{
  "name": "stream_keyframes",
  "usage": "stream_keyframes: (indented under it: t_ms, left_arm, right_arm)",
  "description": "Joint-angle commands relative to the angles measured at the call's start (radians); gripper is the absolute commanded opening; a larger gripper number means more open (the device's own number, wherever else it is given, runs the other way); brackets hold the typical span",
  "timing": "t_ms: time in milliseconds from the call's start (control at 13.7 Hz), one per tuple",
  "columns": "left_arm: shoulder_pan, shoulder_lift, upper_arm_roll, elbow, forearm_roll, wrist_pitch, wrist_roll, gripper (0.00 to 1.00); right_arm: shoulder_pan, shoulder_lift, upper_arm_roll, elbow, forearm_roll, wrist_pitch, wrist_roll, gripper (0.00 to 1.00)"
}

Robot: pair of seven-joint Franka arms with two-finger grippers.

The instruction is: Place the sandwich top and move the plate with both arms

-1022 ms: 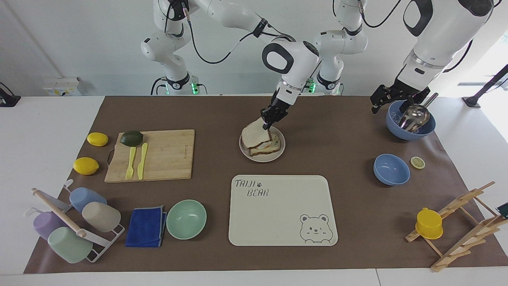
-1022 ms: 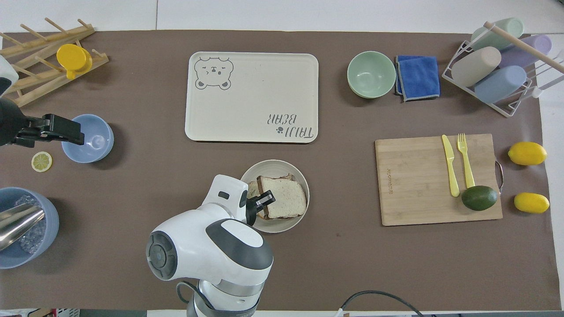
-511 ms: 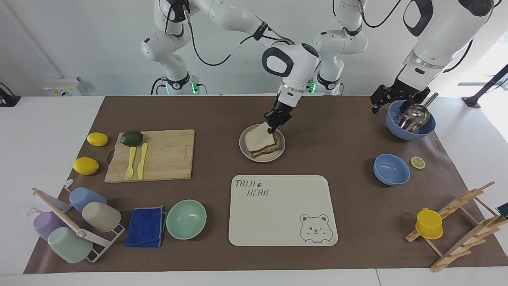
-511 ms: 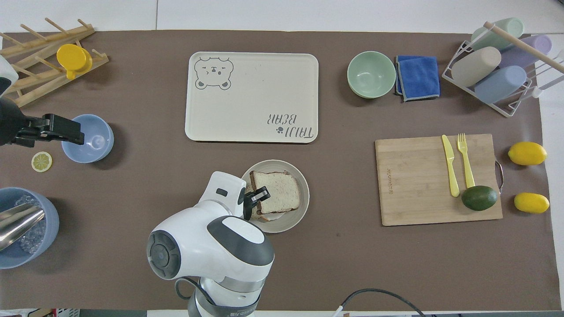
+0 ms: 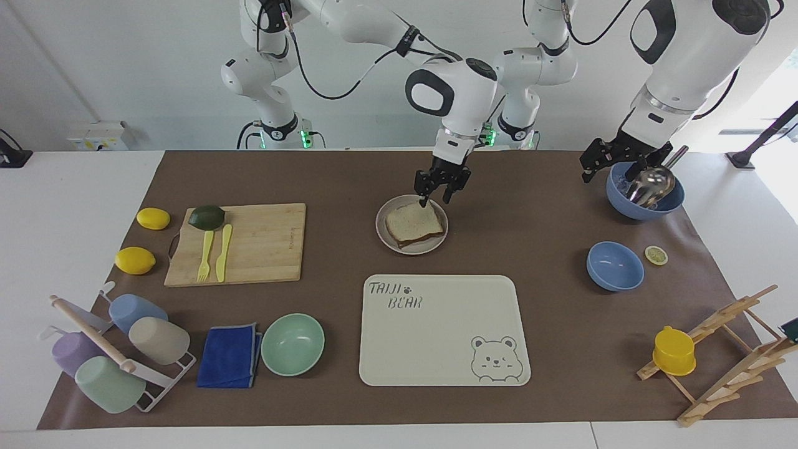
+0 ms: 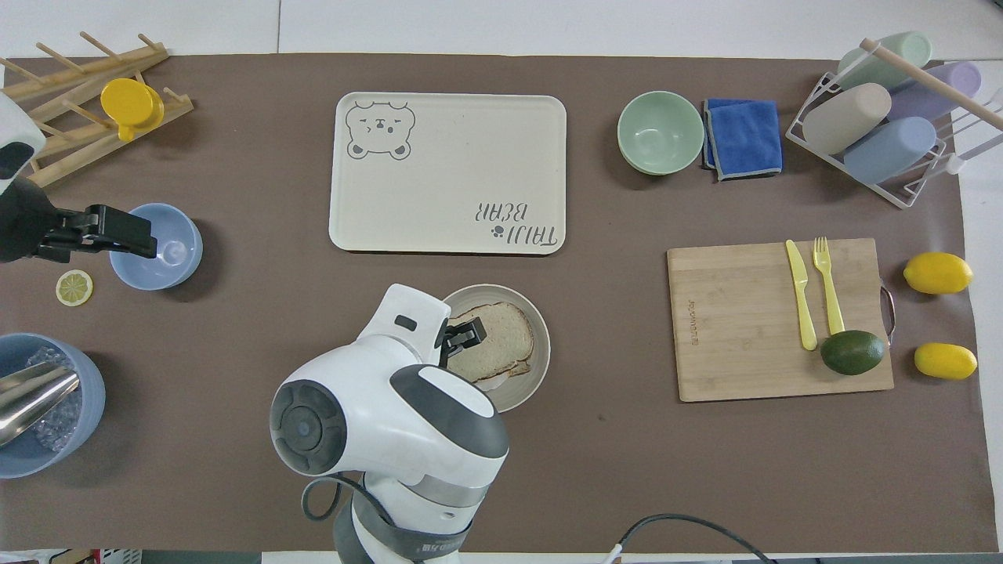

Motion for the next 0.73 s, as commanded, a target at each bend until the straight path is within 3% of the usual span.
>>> stream_keyframes:
  t_ms: [0,219,438,657]
  left_arm:
    - [0.002,-0.056,-0.008,-0.093,-0.010,0.065,0.003,1.00]
    - [-0.012,-0.084,-0.011,-0.199,-0.088,0.134,-0.079,1.00]
    - [-0.116,-0.155,-0.011,-0.410,-0.138,0.285,-0.165,1.00]
    - [-0.244,-0.160,-0.011,-0.561,-0.154,0.394,-0.208,1.00]
  right_arm:
    - [-0.191,-0.134,0.011,-0.021,0.156,-0.057,-0.052,1.00]
    - [-0.379,-0.227,0.011,-0.016,0.215,-0.210,-0.214,1.00]
    - [-0.583,-0.334,0.013,-0.009,0.295,-0.333,-0.438,1.00]
    - [-0.642,-0.385,-0.005,-0.039,0.294,-0.423,-0.568,1.00]
